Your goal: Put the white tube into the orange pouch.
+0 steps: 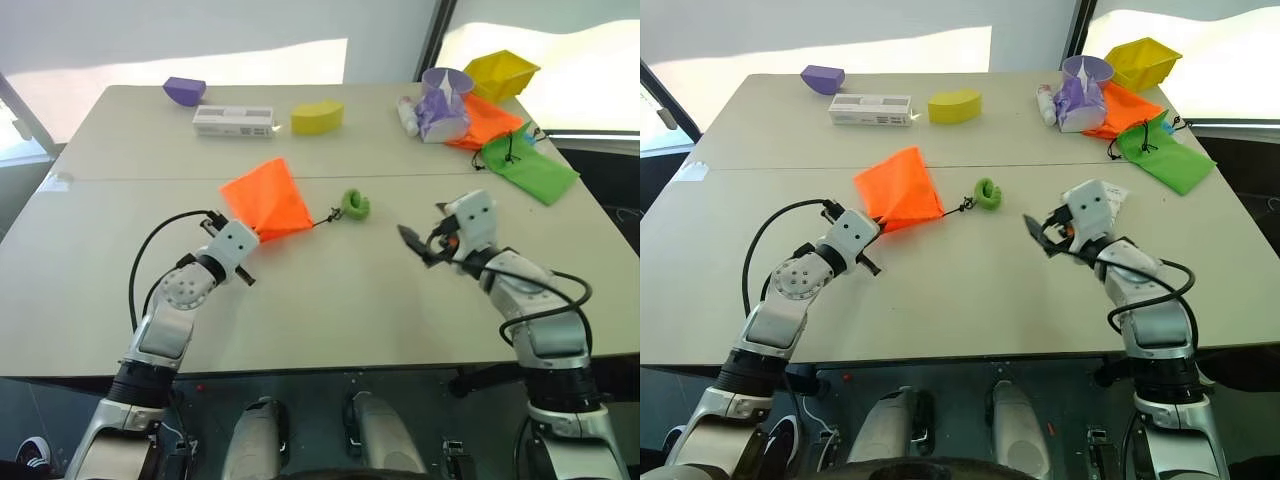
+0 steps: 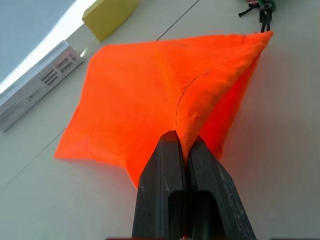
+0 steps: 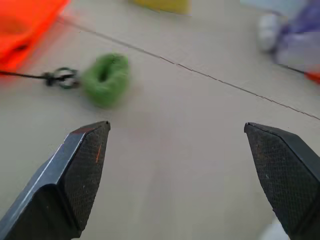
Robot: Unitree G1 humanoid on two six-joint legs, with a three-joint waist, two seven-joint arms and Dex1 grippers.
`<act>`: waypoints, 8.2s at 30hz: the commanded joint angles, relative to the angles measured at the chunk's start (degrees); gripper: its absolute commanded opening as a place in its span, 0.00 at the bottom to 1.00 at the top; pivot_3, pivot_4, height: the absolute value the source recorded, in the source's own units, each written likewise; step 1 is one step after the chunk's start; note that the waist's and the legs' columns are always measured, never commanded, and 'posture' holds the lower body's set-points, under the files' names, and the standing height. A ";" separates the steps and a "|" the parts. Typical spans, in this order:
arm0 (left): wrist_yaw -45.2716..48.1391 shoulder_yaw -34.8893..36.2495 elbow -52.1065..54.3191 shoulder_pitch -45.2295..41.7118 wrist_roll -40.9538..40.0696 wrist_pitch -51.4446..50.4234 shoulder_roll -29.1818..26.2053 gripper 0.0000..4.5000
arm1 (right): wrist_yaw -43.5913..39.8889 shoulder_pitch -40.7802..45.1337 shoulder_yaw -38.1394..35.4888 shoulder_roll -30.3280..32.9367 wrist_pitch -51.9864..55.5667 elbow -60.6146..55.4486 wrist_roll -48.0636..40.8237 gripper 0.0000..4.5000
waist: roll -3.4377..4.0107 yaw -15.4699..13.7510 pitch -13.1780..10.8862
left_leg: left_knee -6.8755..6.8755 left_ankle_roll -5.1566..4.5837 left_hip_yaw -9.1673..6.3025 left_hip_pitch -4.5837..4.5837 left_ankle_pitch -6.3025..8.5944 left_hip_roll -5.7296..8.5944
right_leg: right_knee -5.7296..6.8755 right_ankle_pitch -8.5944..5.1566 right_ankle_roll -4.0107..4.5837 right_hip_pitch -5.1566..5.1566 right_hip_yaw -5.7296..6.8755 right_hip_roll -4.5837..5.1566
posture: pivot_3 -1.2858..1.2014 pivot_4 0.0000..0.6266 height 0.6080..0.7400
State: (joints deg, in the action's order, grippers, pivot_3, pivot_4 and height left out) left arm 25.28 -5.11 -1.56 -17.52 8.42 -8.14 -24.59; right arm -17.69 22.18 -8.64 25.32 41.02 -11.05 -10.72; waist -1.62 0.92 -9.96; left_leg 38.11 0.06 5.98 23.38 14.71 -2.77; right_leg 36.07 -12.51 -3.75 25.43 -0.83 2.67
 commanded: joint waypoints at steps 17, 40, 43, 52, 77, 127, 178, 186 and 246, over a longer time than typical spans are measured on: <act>-0.81 0.32 3.15 1.39 -1.31 2.79 0.87 0.01 | 10.88 10.20 -10.75 -2.41 29.73 6.93 0.31 1.00 | 0.01 0.18 0.00 | -0.04 -0.02 -0.02 0.07 0.00 0.01 | -0.03 0.00 -0.02 0.05 0.03 -0.13 | 0.52 0.24 1.00; -0.54 0.11 3.11 1.26 -1.24 3.23 0.48 0.00 | -7.66 2.62 3.64 4.11 14.40 -1.62 -5.80 0.49 | 0.01 0.32 0.00 | -0.14 -0.02 -0.03 0.08 0.00 0.00 | -0.09 -0.07 -0.11 0.06 0.03 -0.14 | 0.52 0.24 1.00; -0.56 0.05 3.12 1.14 -1.23 3.15 0.39 0.00 | -19.71 -3.93 8.61 11.36 10.16 -11.65 -9.34 0.49 | 0.03 0.18 -0.02 | -0.20 -0.09 -0.05 0.07 0.04 -0.02 | -0.08 -0.10 -0.21 0.09 0.03 -0.19 | 0.52 0.24 1.00; -0.48 -0.19 3.69 0.58 -1.15 2.41 0.03 0.00 | -20.45 -4.23 25.31 9.85 2.30 -14.19 -2.59 0.49 | -0.14 0.40 -0.07 | -0.07 -0.09 -0.06 0.07 0.06 0.03 | -0.29 -0.01 -0.01 0.00 0.07 -0.05 | 0.52 0.24 1.00; -0.25 -0.45 5.99 -0.31 -0.92 0.15 -0.42 0.00 | -25.23 1.17 26.09 2.34 2.22 -7.85 -5.06 0.49 | -0.16 0.09 -0.06 | -0.08 -0.19 -0.04 0.24 0.12 -0.02 | -0.54 0.02 0.01 0.00 0.22 0.01 | 0.52 0.24 1.00; 3.07 0.00 15.69 3.93 -4.97 -11.83 1.68 0.00 | -7.98 23.60 24.47 -30.63 -9.60 34.64 6.64 0.49 | -0.15 0.46 -0.06 | -0.08 -0.17 0.00 0.13 0.11 -0.06 | -0.08 0.03 0.00 0.10 0.21 -0.05 | 0.52 0.24 1.00; 6.20 3.99 21.05 8.70 -16.76 -16.66 1.10 0.00 | -5.69 26.73 16.90 -38.10 -7.86 36.39 -2.91 0.49 | -0.12 1.67 -0.06 | -0.11 0.01 -0.04 0.93 0.02 -0.03 | 0.03 0.04 0.03 0.94 0.25 0.22 | 0.52 0.24 1.00; 3.69 2.70 16.87 6.68 -7.51 -5.23 -3.53 0.00 | -7.21 25.11 19.07 -36.68 -7.28 34.57 -2.59 0.49 | -0.12 1.68 -0.06 | -0.10 0.00 -0.05 0.96 0.01 -0.07 | 0.04 0.10 -0.08 0.99 0.27 -0.01 | 0.52 0.24 1.00; 8.43 4.67 10.65 10.59 -7.89 3.10 -8.43 0.00 | -11.64 22.33 16.21 -12.68 -9.98 24.01 -0.43 0.99 | -0.17 1.63 -0.02 | 0.03 0.00 -0.03 0.82 -0.02 -0.07 | 0.15 0.07 0.03 0.90 0.23 -0.11 | 0.52 0.24 1.00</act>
State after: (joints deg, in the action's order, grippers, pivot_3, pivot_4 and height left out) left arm 32.81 -1.26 10.36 -7.17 0.20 -6.54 -31.87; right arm -33.13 42.06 10.68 13.41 35.11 8.81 -12.48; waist -1.80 2.56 -9.97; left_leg 38.14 0.06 5.98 24.19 14.69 -2.84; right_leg 36.21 -12.44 -3.72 26.33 -0.61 2.56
